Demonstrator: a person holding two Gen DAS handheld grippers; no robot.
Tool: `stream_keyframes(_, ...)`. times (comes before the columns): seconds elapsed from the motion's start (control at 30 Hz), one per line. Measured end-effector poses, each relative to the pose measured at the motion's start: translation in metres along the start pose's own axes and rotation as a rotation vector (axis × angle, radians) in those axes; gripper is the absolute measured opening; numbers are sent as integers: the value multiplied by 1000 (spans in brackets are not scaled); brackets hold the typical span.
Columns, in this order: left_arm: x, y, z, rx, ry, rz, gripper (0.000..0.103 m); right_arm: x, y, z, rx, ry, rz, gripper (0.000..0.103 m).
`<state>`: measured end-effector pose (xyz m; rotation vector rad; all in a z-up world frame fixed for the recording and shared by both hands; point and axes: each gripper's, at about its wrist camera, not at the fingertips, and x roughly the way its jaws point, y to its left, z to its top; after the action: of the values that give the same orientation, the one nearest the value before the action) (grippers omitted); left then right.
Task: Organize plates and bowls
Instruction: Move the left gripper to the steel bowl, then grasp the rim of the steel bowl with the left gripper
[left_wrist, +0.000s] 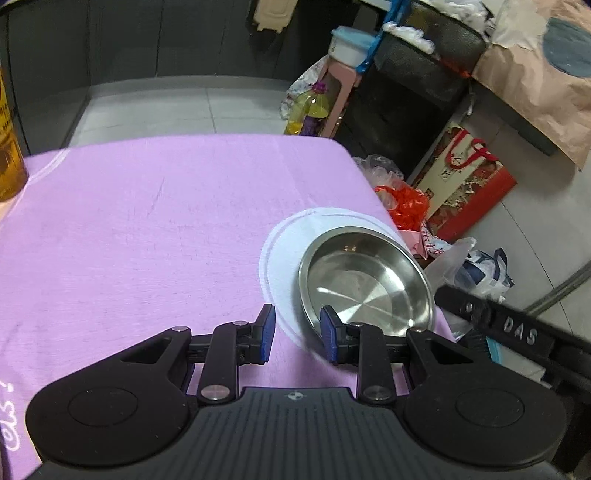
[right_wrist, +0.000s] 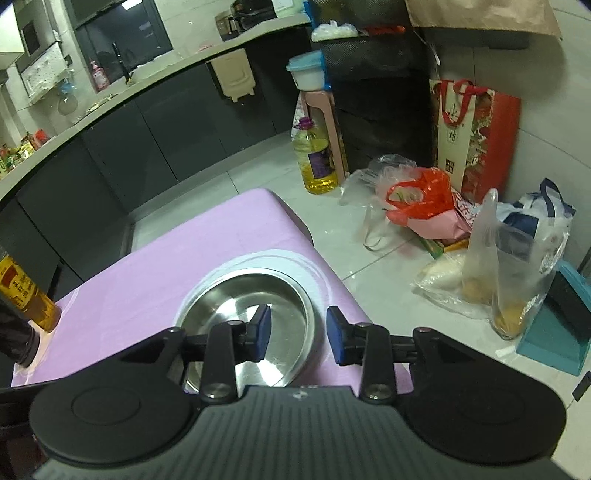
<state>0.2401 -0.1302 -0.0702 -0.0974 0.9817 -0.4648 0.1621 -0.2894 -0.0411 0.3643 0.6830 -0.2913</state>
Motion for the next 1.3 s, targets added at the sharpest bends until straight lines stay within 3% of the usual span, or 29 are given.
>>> stream_keyframes(0.2, 13, 15, 11, -129, 26, -62, 25, 16, -4, -1, 23, 68, -25, 34)
stream_keyframes(0.37, 18, 15, 15, -147, 19, -56, 25, 22, -6, -2, 53, 89, -43, 34)
stream_keyframes(0.57, 28, 9, 13, -118, 25, -25, 22, 27, -6, -2, 76, 121, -39, 34)
stream_keyframes(0.8, 30, 3, 11, -72, 39, -8, 21, 30, -5, -3, 71, 93, -55, 33)
stream_keyframes(0.9, 30, 1, 10, -54, 46, -18, 15, 33, 0, -5, 23, 78, -76, 14)
stream_keyframes(0.97, 27, -1, 9, -34, 50, -21, 11, 32, 1, -6, 18, 79, -56, 9)
stream_keyframes(1.13, 19, -6, 2, 24, 32, 17, 12, 27, 7, -7, -15, 68, -54, 9)
stream_keyframes(1.3, 4, 7, -1, -10, 19, 4, 12, 20, 10, -8, -29, 59, -6, 9)
